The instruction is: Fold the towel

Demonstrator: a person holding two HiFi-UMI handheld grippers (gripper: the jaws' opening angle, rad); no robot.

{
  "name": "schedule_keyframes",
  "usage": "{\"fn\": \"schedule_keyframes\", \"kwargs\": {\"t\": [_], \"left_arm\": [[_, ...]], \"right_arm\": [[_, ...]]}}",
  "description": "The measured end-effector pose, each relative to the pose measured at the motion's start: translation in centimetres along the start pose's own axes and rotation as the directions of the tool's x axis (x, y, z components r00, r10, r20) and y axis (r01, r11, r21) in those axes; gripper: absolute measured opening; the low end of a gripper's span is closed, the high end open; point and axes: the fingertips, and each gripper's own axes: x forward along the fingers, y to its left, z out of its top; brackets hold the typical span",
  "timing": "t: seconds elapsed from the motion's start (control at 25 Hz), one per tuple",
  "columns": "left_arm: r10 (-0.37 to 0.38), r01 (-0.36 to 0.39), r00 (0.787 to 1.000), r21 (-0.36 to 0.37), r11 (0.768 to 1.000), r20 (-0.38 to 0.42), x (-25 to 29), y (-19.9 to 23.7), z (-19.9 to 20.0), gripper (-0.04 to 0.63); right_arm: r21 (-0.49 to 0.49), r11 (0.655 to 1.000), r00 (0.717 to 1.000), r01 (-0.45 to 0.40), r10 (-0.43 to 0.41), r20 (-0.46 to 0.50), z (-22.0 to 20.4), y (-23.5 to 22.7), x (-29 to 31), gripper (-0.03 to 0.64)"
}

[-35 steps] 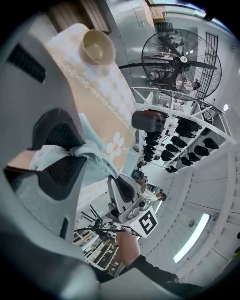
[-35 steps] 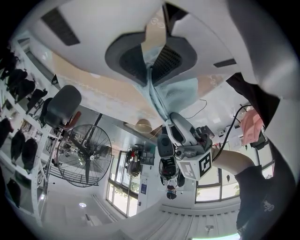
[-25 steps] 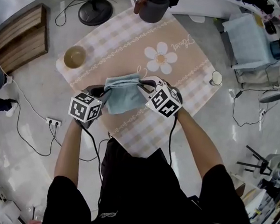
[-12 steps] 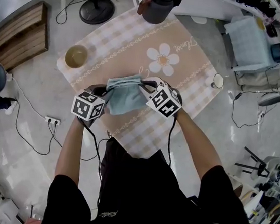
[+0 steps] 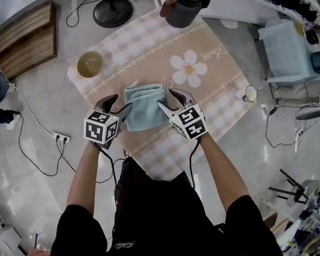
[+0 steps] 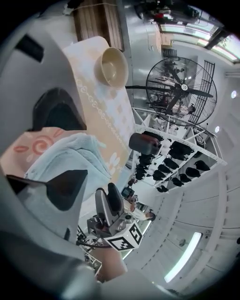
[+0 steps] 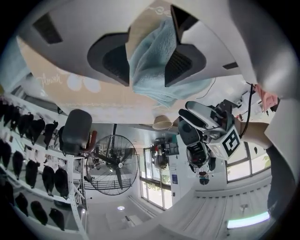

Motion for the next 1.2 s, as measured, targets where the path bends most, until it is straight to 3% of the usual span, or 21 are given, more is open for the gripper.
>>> {"fn": "schedule_keyframes", "kwargs": {"t": [0.4, 0.72, 0.8, 0.84, 0.88, 0.92, 1.2], "left_arm": [[-0.001, -0.001, 1.000, -0.087, 0.996, -0.022, -1.8, -3.3, -5.5, 0.244], [-0.022, 0.017, 0.999, -0.110, 0.994, -0.037, -3.7, -7.1, -9.3, 0.241], [-0.027, 0.023, 0.998, -0.093, 0.995, -0.050, -4.4, -8.1, -10.3, 0.215], [-0.029, 0.025, 0.998, -0.082, 0.996, -0.053, -4.8, -8.6, -10.7, 0.157], [-0.032, 0.028, 0.998, -0.070, 0.997, -0.052, -5.2, -9.1, -11.0, 0.036], [-0.037, 0.034, 0.998, -0.057, 0.998, -0.049, -5.7, -9.7, -11.2, 0.005], [-0.054, 0.054, 0.998, -0.038, 0.998, -0.014, -7.7, -12.3, -10.9, 0.005]], "right_arm": [[0.162, 0.985, 0.997, 0.067, -0.070, 0.011, -3.1, 1.3, -3.3, 0.213], [0.167, 0.982, 0.996, 0.086, -0.081, -0.035, -6.4, 5.6, -5.5, 0.212], [0.185, 0.979, 0.996, 0.081, -0.073, -0.051, -7.3, 7.2, -5.7, 0.176], [0.195, 0.977, 0.995, 0.086, -0.076, -0.057, -7.7, 8.0, -5.9, 0.130], [0.204, 0.974, 0.995, 0.096, -0.085, -0.060, -8.1, 8.6, -6.2, 0.076], [0.208, 0.972, 0.993, 0.109, -0.099, -0.061, -8.4, 9.2, -6.4, 0.029], [0.206, 0.969, 0.990, 0.138, -0.128, -0.059, -9.7, 13.1, -8.3, 0.002]]}}
